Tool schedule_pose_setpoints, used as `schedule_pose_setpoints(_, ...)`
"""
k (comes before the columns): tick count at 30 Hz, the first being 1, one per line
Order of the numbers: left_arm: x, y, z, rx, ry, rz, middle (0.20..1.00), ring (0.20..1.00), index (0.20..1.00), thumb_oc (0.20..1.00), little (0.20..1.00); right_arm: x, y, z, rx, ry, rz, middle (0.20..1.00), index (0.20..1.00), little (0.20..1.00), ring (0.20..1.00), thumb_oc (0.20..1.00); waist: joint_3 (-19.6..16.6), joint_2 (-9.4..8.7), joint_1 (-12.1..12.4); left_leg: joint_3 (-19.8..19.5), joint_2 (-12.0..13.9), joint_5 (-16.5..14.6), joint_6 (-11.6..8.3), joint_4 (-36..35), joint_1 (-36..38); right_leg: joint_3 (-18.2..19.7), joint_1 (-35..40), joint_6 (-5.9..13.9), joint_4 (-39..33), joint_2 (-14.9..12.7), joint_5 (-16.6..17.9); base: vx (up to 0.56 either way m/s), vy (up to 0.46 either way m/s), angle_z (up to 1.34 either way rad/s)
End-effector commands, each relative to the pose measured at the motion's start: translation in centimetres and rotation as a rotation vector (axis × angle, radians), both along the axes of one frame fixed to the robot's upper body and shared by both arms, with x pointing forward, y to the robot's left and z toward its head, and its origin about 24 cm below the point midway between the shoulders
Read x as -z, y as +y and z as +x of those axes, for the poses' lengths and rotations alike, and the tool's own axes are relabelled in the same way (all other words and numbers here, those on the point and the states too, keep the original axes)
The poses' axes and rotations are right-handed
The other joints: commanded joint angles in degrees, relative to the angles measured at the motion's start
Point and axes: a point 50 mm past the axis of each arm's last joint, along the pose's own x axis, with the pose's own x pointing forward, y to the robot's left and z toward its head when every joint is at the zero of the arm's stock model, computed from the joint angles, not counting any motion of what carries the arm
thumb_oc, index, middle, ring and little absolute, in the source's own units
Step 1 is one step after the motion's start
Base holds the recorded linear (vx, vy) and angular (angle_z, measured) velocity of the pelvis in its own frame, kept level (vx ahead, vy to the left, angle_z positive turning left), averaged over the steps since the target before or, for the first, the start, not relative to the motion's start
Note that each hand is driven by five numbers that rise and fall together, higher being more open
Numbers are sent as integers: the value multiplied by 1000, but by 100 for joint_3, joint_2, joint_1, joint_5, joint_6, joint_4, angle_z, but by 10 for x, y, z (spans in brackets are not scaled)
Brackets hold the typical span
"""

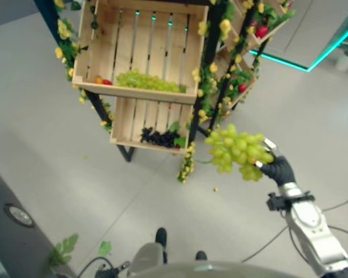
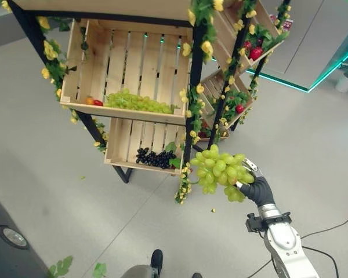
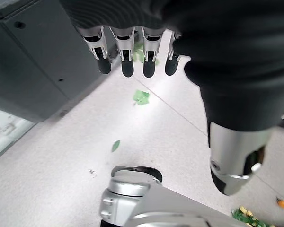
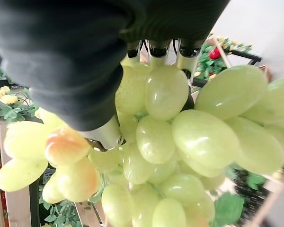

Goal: Pick up the fruits from the basket on one side to the basket on the other side

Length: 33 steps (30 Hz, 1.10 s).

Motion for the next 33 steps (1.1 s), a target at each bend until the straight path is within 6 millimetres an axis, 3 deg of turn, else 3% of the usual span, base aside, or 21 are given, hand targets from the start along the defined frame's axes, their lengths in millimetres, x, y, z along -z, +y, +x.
schedule_pose_setpoints(1, -11, 3, 40, 117, -114, 44, 1000, 1000, 1000, 1000, 1000, -40, 9, 6, -48, -222, -7, 200, 200, 200, 200, 200, -205, 25, -90, -29, 202, 180, -107, -348, -89, 5, -203, 577, 1601, 73, -122, 33, 130, -37)
schedule_pose_setpoints(2, -11, 3, 40, 117, -114, 44, 1000, 1000, 1000, 1000, 1000, -40, 9, 6, -48, -222, -7, 200, 200, 200, 200, 200, -208, 24, -88, -27, 202, 180, -107, -348, -92, 7, -210, 577, 1606, 72, -125, -19, 175, -29)
schedule_pose_setpoints(3, -20, 5, 62, 181, -181, 65, 1000, 1000, 1000, 1000, 1000, -40, 13, 8, -61, -226, 0, 200, 200, 200, 200, 200, -17, 121, -236, -61, 265, 187, -40, -391, 49, -34, -694, 698, 2518, 178, 237, -32, 173, -20)
schedule_pose_setpoints(5, -23, 4, 72, 212, -208, 67, 1000, 1000, 1000, 1000, 1000, -39, 16, 10, -68, -224, 6, 200, 200, 200, 200, 200, 103, 227, -332, -42, 343, 142, -22, -527, 244, -290, -1157, 659, 2807, 156, 196, 5, 193, -12)
schedule_pose_setpoints(8, -26, 3, 79, 228, -225, 71, 1000, 1000, 1000, 1000, 1000, -41, 17, 12, -68, -231, 20, 200, 200, 200, 200, 200, 98, 239, -460, -81, 241, 64, -47, -644, 444, -507, -1347, 460, 2118, 363, -63, 136, 86, -15)
schedule_pose_setpoints(9, -26, 3, 80, 233, -224, 69, 1000, 1000, 1000, 1000, 1000, -41, 17, 11, -67, -233, 29, 200, 200, 200, 200, 200, 101, 186, -490, -81, 168, 36, -51, -711, 513, -544, -1330, 371, 1584, 484, -29, 181, 5, -10)
schedule_pose_setpoints(11, -23, 3, 73, 245, -203, 59, 1000, 1000, 1000, 1000, 1000, -43, 16, 10, -64, -241, 32, 200, 200, 200, 200, 200, 59, 61, -434, 2, 51, -56, -74, -743, 593, -846, -1120, 285, 691, 356, 196, 168, -28, 6)
schedule_pose_setpoints(14, -15, -4, 57, 231, -154, 32, 1000, 1000, 1000, 1000, 1000, -41, 18, 9, -78, -228, 18, 200, 200, 200, 200, 200, -115, 81, -384, 128, -4, -169, -89, -790, 749, -857, -721, 364, -6, 316, 411, 169, -10, -3)
schedule_pose_setpoints(17, -9, -11, 42, 217, -113, 1, 1000, 1000, 1000, 1000, 1000, -42, 18, 9, -83, -230, 4, 200, 200, 200, 200, 200, -211, 135, -331, 228, 26, -207, -127, -766, 808, -817, -579, 330, -27, 343, 446, 151, -16, -20)
schedule_pose_setpoints(19, -4, -19, 33, 238, -77, -28, 1000, 1000, 1000, 1000, 1000, -43, 18, 7, -100, -227, 7, 200, 200, 200, 200, 200, -280, 138, -333, 260, 64, -408, -152, -547, 866, -779, -398, 276, -106, 363, 391, 162, -71, -10)
schedule_pose_setpoints(23, -5, -26, 34, 233, -102, -33, 1000, 1000, 1000, 1000, 1000, -47, 21, 7, -125, -240, 0, 200, 200, 200, 200, 200, -123, 89, -282, 248, 44, -650, -209, 400, 524, -753, -331, 184, -49, 306, 340, -8, -76, -3)
schedule_pose_setpoints(24, -8, -27, 43, 233, -136, -17, 1000, 1000, 1000, 1000, 1000, -51, 23, 10, -142, -255, -13, 200, 200, 200, 200, 200, 48, 19, -158, -202, -207, -707, -309, 939, 161, -662, -383, 140, -47, 253, 375, -111, -61, 3)
schedule_pose_setpoints(26, -7, -26, 41, 222, -134, -13, 1000, 1000, 1000, 1000, 1000, -51, 23, 9, -148, -258, -16, 200, 200, 200, 200, 200, 23, 8, -169, -316, -189, -772, -313, 833, 167, -655, -385, 145, -87, 260, 373, -33, -4, -27)
schedule_pose_setpoints(28, -7, -28, 42, 211, -138, -10, 1000, 1000, 1000, 1000, 1000, -51, 20, 6, -123, -259, -19, 200, 200, 200, 200, 200, -52, -73, -281, 1, 492, -587, -417, 593, 162, -673, -411, 249, -137, 76, 402, -21, 116, -27)
schedule_pose_setpoints(29, -9, -30, 49, 248, -151, 0, 1000, 1000, 1000, 1000, 1000, -53, 16, 2, -102, -274, -25, 200, 200, 200, 200, 200, -83, -46, -375, 497, 1064, -359, -470, 327, 314, -827, -485, 298, -75, -34, 378, -47, 115, 9)
schedule_pose_setpoints(33, -5, -30, 40, 247, -107, -4, 1000, 1000, 1000, 1000, 1000, -50, 16, -4, -111, -256, -36, 200, 200, 200, 200, 200, -200, 167, -465, 445, 975, -265, -604, -320, 621, -939, -473, 322, -199, 62, 344, -7, 78, 1)
